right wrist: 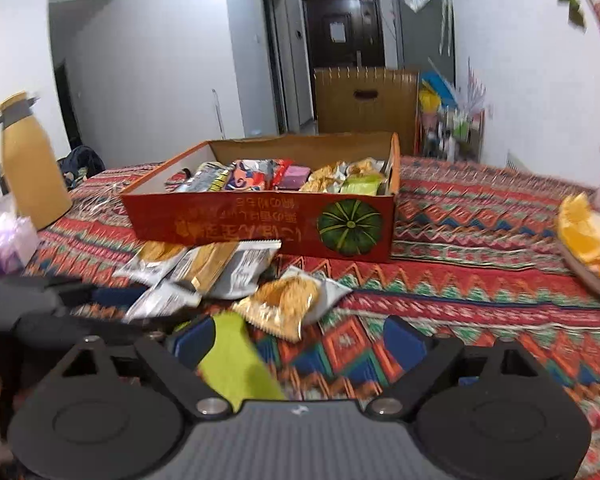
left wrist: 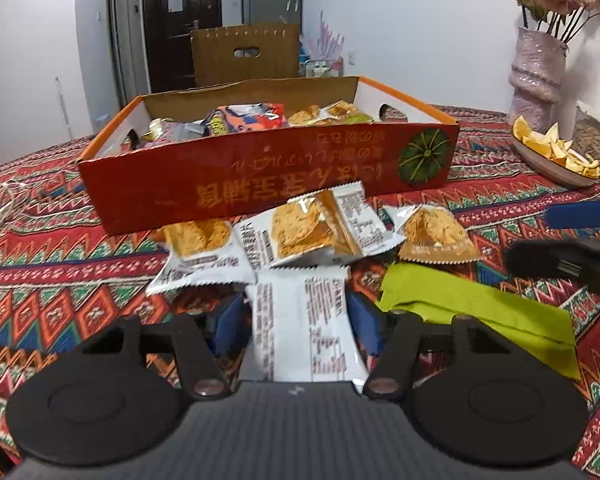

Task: Organize snacks
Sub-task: 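Grasp a white cookie packet with the left tool while the right tool grasps another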

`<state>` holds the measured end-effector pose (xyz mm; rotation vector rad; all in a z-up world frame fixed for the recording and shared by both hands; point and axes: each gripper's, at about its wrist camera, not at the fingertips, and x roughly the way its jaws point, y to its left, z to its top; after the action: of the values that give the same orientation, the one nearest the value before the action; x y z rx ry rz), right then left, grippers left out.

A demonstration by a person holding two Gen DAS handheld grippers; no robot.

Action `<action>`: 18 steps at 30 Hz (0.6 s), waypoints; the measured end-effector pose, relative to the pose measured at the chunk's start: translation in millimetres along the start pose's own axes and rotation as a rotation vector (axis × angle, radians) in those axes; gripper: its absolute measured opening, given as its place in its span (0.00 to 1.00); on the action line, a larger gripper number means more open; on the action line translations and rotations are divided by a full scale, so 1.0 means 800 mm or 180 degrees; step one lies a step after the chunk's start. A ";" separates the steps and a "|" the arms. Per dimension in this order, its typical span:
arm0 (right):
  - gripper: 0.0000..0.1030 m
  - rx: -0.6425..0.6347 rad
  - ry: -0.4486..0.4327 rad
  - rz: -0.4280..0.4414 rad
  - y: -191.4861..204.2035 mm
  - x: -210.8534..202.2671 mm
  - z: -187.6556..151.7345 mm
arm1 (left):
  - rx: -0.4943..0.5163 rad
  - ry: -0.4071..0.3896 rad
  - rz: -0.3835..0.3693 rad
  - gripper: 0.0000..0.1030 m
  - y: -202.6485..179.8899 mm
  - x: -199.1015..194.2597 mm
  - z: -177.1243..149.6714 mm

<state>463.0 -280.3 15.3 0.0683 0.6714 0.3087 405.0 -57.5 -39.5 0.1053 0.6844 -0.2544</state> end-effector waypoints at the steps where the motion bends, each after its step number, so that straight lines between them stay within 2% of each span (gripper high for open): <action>1: 0.81 0.0065 0.0039 0.0014 -0.003 0.013 0.005 | 0.0011 -0.0026 0.0000 0.46 -0.001 0.000 -0.001; 6: 0.66 0.0270 0.0162 0.0027 -0.001 0.074 0.018 | 0.0093 -0.0059 0.0004 0.40 -0.001 -0.009 -0.004; 8: 0.60 0.0227 0.0141 -0.0082 0.007 0.087 0.016 | 0.0063 -0.0054 0.0007 0.39 0.001 -0.011 -0.005; 9: 0.51 0.0171 0.0125 -0.0139 0.012 0.090 0.017 | 0.0056 -0.0058 0.0010 0.39 0.002 -0.011 -0.006; 11: 0.46 0.0049 0.0106 -0.0205 0.020 0.093 0.017 | 0.0054 -0.0060 0.0016 0.39 0.003 -0.012 -0.006; 18: 0.41 -0.0140 0.0083 -0.0276 0.025 0.082 0.012 | 0.0011 -0.0028 0.0025 0.39 0.007 -0.016 -0.004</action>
<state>512.3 -241.3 -13.1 -0.0068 0.6910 0.2413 394.5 -49.1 -33.9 0.1101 0.6748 -0.2484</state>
